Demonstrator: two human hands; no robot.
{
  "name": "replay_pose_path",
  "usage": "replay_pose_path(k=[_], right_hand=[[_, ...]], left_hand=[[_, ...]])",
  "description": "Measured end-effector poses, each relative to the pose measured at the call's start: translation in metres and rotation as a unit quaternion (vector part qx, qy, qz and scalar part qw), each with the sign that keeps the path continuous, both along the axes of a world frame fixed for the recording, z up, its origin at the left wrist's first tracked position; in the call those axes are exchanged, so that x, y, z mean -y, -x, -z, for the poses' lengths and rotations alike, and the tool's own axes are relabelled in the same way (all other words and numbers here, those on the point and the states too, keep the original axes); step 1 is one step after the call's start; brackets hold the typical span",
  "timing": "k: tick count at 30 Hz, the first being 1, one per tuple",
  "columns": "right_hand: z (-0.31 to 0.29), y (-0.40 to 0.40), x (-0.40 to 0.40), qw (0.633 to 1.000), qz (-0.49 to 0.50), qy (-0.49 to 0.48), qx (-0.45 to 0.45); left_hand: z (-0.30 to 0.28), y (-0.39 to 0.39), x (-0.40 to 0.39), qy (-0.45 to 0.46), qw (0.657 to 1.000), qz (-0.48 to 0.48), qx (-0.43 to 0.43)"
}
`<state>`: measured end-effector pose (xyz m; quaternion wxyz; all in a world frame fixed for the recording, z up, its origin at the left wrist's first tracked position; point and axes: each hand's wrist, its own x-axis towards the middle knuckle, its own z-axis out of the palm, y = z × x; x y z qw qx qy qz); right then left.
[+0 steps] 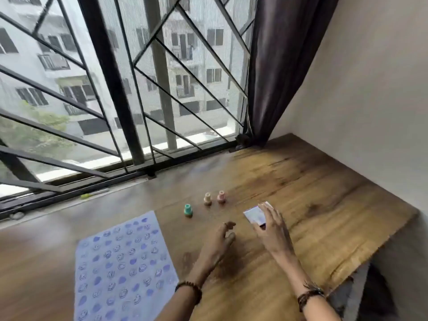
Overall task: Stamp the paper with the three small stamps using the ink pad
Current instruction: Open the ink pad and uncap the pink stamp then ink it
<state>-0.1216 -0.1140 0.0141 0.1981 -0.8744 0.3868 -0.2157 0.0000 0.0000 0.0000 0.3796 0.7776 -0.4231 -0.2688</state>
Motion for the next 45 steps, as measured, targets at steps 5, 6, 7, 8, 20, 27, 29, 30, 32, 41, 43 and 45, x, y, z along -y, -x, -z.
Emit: replay_pose_path(k=[5,6,7,8,20,27,29,30,32,41,43,45], right_hand=[[0.016,0.011,0.032,0.991,0.093,-0.097,0.027],[0.021,0.011,0.037,0.988,0.098,-0.115,0.035],[0.024,0.009,0.042,0.987,0.097,-0.122,0.045],[0.027,0.008,0.045,0.987,0.095,-0.119,0.049],[0.051,-0.013,-0.001,0.994,-0.006,-0.101,0.05],[0.066,-0.016,-0.047,0.999,-0.031,-0.032,0.004],[0.065,-0.016,-0.051,1.0,-0.026,-0.016,-0.008],[0.064,-0.016,-0.051,1.0,-0.026,-0.008,-0.013],[0.061,-0.015,-0.053,0.999,-0.026,0.009,-0.018],[0.05,-0.012,-0.054,0.998,-0.025,-0.054,0.007],[0.046,-0.008,-0.052,0.988,-0.02,-0.135,0.067],[0.04,-0.003,-0.047,0.97,-0.006,-0.197,0.145]], left_hand=[[0.0,0.002,0.039,-0.036,0.999,-0.023,-0.016],[0.003,0.001,0.046,-0.04,0.999,-0.016,0.007],[0.005,-0.001,0.051,-0.042,0.998,-0.011,0.036],[0.007,-0.002,0.056,-0.037,0.997,-0.011,0.062],[0.021,-0.009,0.012,-0.012,0.99,-0.141,-0.003],[0.025,0.003,-0.04,0.028,0.98,-0.191,-0.046],[0.026,0.003,-0.044,0.042,0.979,-0.192,-0.051],[0.026,0.003,-0.045,0.041,0.98,-0.187,-0.053],[0.026,0.001,-0.046,0.036,0.982,-0.176,-0.055],[0.022,0.002,-0.046,0.049,0.982,-0.176,-0.053],[0.022,0.003,-0.046,0.053,0.981,-0.18,-0.054],[0.023,0.003,-0.045,0.055,0.978,-0.192,-0.056]])
